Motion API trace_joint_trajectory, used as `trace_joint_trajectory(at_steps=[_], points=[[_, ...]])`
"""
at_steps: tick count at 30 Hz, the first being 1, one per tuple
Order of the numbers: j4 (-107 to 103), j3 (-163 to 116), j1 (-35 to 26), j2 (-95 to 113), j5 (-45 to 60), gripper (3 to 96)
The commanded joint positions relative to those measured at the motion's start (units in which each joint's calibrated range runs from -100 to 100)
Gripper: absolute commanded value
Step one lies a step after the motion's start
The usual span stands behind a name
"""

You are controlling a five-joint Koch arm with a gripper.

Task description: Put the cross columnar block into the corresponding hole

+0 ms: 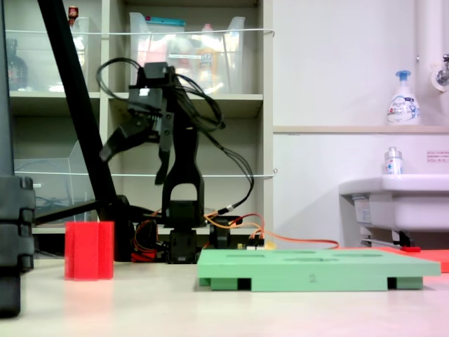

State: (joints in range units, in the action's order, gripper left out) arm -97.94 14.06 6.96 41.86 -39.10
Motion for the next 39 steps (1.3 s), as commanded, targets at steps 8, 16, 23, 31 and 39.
trace_joint_trajectory(at_steps=[8,16,23,31,39], points=[[0.5,2.9,3.0,-17.3,2.5,95.5],[9.2,3.4,4.6,-28.2,3.3,95.5],[13.0,4.7,5.1,-35.0,3.3,95.4],[15.9,5.3,5.2,-41.0,3.3,94.6],[15.9,4.9,5.8,-43.3,3.3,56.6]])
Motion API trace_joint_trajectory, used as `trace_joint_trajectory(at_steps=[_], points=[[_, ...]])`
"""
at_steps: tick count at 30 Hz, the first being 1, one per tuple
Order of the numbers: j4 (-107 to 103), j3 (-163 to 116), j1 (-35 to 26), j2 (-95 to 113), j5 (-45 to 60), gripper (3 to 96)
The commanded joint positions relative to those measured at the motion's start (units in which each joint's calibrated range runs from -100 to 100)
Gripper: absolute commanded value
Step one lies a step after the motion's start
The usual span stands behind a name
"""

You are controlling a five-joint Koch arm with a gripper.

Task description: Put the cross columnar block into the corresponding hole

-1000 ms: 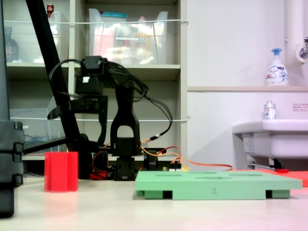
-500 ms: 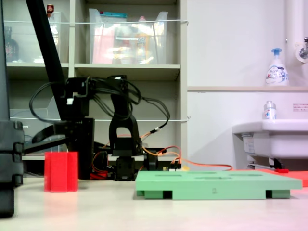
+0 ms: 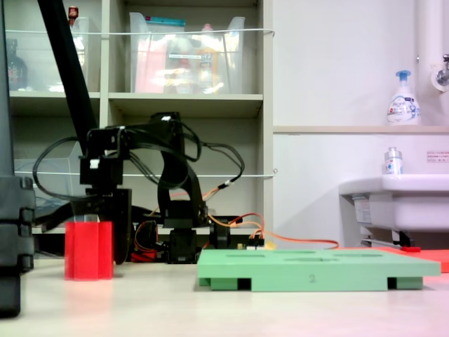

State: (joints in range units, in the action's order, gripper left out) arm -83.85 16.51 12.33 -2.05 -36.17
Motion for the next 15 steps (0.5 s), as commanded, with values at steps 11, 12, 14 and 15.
trace_joint_trajectory(at_steps=[11,12,14,15], points=[[-5.5,0.1,1.2,1.6,0.4,36.0],[-6.2,0.1,1.2,2.1,0.3,36.0],[-8.4,0.1,1.2,3.7,0.2,36.0],[-9.4,0.1,1.0,5.1,0.1,36.0]])
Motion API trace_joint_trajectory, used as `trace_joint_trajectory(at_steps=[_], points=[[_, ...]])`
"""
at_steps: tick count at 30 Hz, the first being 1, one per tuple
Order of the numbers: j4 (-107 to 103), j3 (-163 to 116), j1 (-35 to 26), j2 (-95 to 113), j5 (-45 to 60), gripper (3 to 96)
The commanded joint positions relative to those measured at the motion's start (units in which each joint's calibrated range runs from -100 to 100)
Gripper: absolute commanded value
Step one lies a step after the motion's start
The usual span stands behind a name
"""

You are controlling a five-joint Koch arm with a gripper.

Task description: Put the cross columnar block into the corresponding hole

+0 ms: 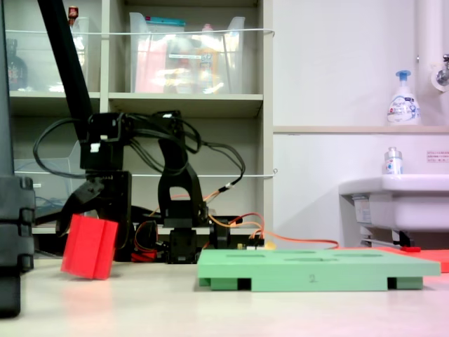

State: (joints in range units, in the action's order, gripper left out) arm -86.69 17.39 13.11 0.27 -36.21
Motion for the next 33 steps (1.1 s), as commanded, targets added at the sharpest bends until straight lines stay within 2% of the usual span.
trace_joint_trajectory(at_steps=[1,9,17,21,28,33], points=[[-8.5,-0.8,-0.2,7.4,-0.3,36.0],[-13.3,0.2,-4.9,23.3,-5.1,35.9],[-13.3,7.3,-14.3,29.2,-19.1,36.0],[-12.7,18.9,-18.9,20.7,-22.1,36.0],[-12.5,49.7,-24.2,-7.4,-22.6,36.0],[-5.3,52.6,-26.7,-15.2,-25.2,36.0]])
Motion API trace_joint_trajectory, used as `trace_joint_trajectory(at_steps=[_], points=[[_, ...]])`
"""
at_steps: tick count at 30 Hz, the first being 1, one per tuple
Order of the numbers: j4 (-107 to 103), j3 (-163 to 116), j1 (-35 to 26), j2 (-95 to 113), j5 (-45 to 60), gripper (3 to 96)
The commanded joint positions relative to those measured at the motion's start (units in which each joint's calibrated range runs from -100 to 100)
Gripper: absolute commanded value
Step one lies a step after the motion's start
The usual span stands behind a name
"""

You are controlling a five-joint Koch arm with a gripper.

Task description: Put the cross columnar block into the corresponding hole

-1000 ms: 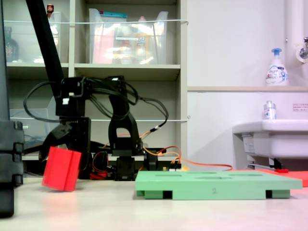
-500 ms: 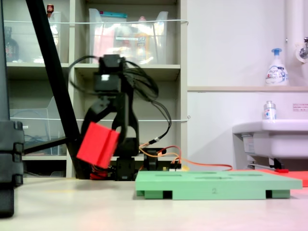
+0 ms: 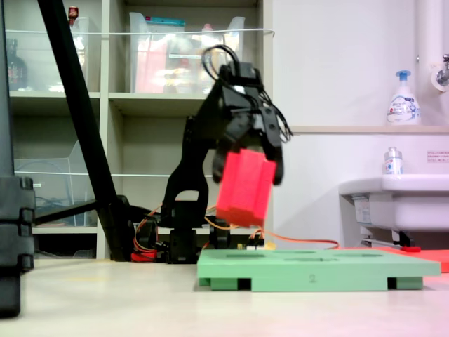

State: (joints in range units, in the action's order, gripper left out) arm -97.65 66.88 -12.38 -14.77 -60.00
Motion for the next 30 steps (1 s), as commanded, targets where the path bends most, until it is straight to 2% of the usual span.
trace_joint_trajectory(at_steps=[1,16,30], points=[[6.9,3.1,-1.5,-1.3,-1.7,36.0],[18.4,3.2,-4.7,-10.4,-7.2,36.0],[19.9,3.2,-6.3,-14.0,-8.8,36.0]])
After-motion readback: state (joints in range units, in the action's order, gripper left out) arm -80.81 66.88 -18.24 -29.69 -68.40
